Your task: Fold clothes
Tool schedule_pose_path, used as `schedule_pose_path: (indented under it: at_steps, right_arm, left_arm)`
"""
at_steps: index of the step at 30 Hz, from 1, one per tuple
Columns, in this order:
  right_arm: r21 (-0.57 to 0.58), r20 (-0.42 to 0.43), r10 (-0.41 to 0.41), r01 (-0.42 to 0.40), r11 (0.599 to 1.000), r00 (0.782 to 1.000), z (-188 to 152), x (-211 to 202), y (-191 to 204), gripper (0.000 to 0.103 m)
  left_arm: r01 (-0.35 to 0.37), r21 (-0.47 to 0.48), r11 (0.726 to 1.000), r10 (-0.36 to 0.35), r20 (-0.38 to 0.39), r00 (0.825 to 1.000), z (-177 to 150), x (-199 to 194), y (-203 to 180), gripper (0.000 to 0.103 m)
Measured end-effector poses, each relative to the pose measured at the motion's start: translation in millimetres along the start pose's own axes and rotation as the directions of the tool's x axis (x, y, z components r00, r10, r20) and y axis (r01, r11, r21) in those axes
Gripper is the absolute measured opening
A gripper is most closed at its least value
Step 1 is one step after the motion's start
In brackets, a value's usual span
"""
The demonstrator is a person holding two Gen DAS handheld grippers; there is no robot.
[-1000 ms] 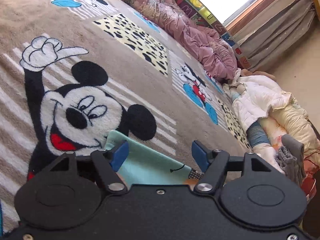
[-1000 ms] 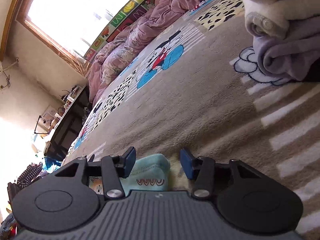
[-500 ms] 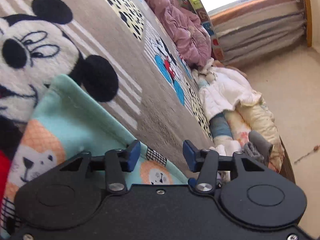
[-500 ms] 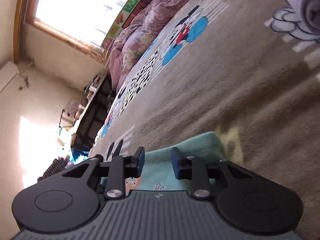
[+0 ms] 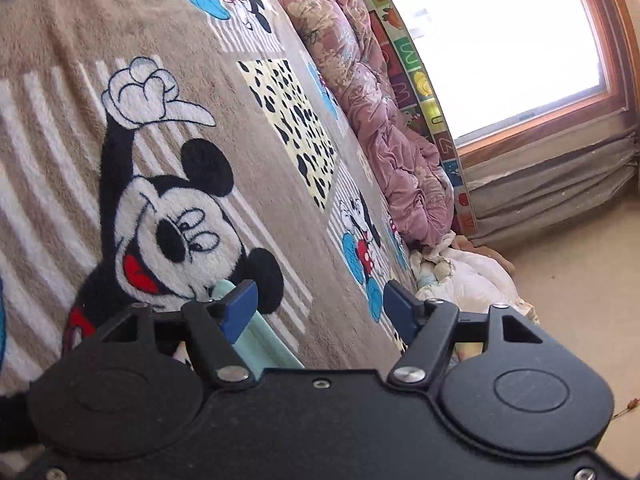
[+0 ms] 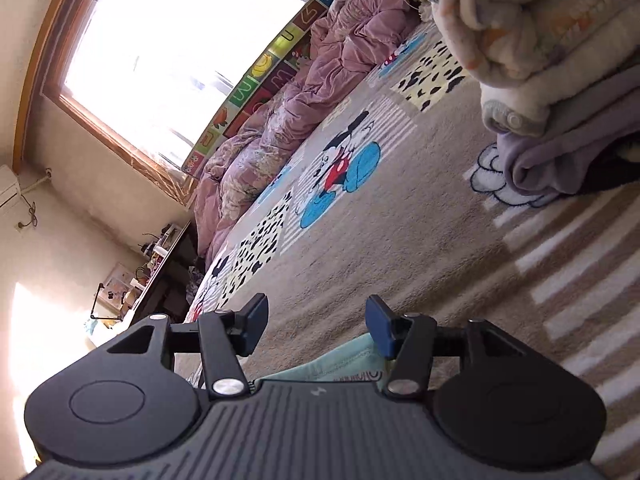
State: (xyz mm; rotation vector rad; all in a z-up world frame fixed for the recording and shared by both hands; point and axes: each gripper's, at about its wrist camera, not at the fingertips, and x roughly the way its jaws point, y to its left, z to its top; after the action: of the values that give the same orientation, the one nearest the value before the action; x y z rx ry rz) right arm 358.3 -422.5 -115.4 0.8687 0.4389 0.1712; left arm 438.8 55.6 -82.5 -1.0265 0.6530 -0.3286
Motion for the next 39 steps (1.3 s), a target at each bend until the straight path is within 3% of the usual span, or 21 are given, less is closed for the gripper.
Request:
schedule_pose_path:
  at_steps: [3, 6, 8, 10, 14, 18, 20, 21, 22, 24, 25, 26, 29, 33, 36, 39]
  right_arm:
    - [-0.109, -0.095, 0.059, -0.07, 0.992, 0.994, -20.7, -24.9, 28.4, 0.055]
    - [-0.152, -0.201, 0.096, -0.128, 0.98, 0.975, -57.7, -49.5, 42.7, 0.054]
    - [-0.211, -0.263, 0.013, -0.071, 0.975, 0.965, -87.7, -58.8, 46.2, 0.055]
    - [-0.326, -0.267, -0.067, -0.024, 0.945, 0.961, -118.5, -76.9, 56.5, 0.055]
    - [-0.561, -0.17, -0.11, -0.004, 0.828, 0.979, -166.4, -124.3, 93.2, 0.055]
    - [-0.668, -0.104, -0.064, -0.022, 0.744, 0.992, -209.4, -171.0, 110.0, 0.054]
    - [-0.719, -0.092, -0.112, 0.012, 0.695, 0.989, -224.0, -178.9, 111.4, 0.052]
    - [-0.736, -0.09, -0.139, 0.028, 0.676, 0.986, -230.6, -181.3, 110.2, 0.052]
    - [-0.753, -0.088, -0.166, 0.044, 0.656, 0.982, -237.1, -183.8, 109.0, 0.05]
    - [-0.781, -0.07, -0.205, 0.075, 0.62, 0.976, -248.6, -190.7, 107.6, 0.05]
    - [-0.773, -0.049, -0.197, 0.088, 0.628, 0.979, -249.2, -197.1, 106.8, 0.051]
    - [-0.743, -0.067, -0.213, 0.094, 0.663, 0.975, -247.3, -197.6, 99.9, 0.052]
    - [-0.676, -0.093, -0.202, 0.087, 0.732, 0.975, -235.0, -207.7, 90.1, 0.051]
    - [-0.61, 0.013, -0.181, 0.151, 0.777, 0.983, -223.5, -231.0, 81.0, 0.052]
    - [-0.545, 0.097, -0.205, 0.225, 0.808, 0.974, -209.3, -239.3, 67.3, 0.052]
    - [-0.331, 0.166, -0.268, 0.31, 0.891, 0.949, -183.2, -252.2, 33.6, 0.052]
  left_arm:
    - [0.057, 0.047, 0.997, -0.055, -0.048, 0.997, -20.9, -31.9, -20.2, 0.069]
    - [0.044, 0.116, 0.992, -0.032, -0.104, 0.994, -63.0, -63.3, -24.6, 0.069]
    - [-0.004, 0.212, 0.977, 0.032, -0.128, 0.991, -92.8, -77.4, -27.8, 0.069]
    - [-0.05, 0.312, 0.949, 0.1, -0.146, 0.984, -122.9, -91.2, -31.3, 0.069]
    - [-0.15, 0.601, 0.785, 0.276, -0.122, 0.954, -193.6, -106.7, -43.6, 0.069]
    - [-0.19, 0.767, 0.612, 0.323, -0.023, 0.946, -263.4, -139.9, -32.0, 0.069]
    - [-0.194, 0.859, 0.473, 0.383, -0.002, 0.924, -300.7, -140.2, -20.3, 0.069]
    - [-0.198, 0.895, 0.399, 0.387, 0.032, 0.921, -317.6, -140.9, -12.3, 0.069]
    - [-0.214, 0.903, 0.373, 0.36, 0.072, 0.93, -324.0, -146.1, -10.2, 0.069]
    - [-0.229, 0.899, 0.373, 0.34, 0.097, 0.935, -324.4, -154.1, -16.5, 0.069]
    - [-0.22, 0.899, 0.378, 0.311, 0.1, 0.945, -324.8, -158.9, -17.0, 0.069]
    - [-0.217, 0.906, 0.364, 0.324, 0.096, 0.941, -327.4, -157.3, -15.6, 0.069]
    - [-0.227, 0.897, 0.379, 0.34, 0.094, 0.936, -330.1, -158.6, -10.0, 0.069]
    - [-0.235, 0.879, 0.415, 0.253, 0.137, 0.958, -326.0, -175.1, -22.0, 0.069]
    - [-0.227, 0.883, 0.412, 0.235, 0.138, 0.962, -331.1, -174.3, -22.8, 0.069]
    - [-0.197, 0.889, 0.413, 0.195, 0.125, 0.973, -338.0, -173.4, -27.4, 0.069]
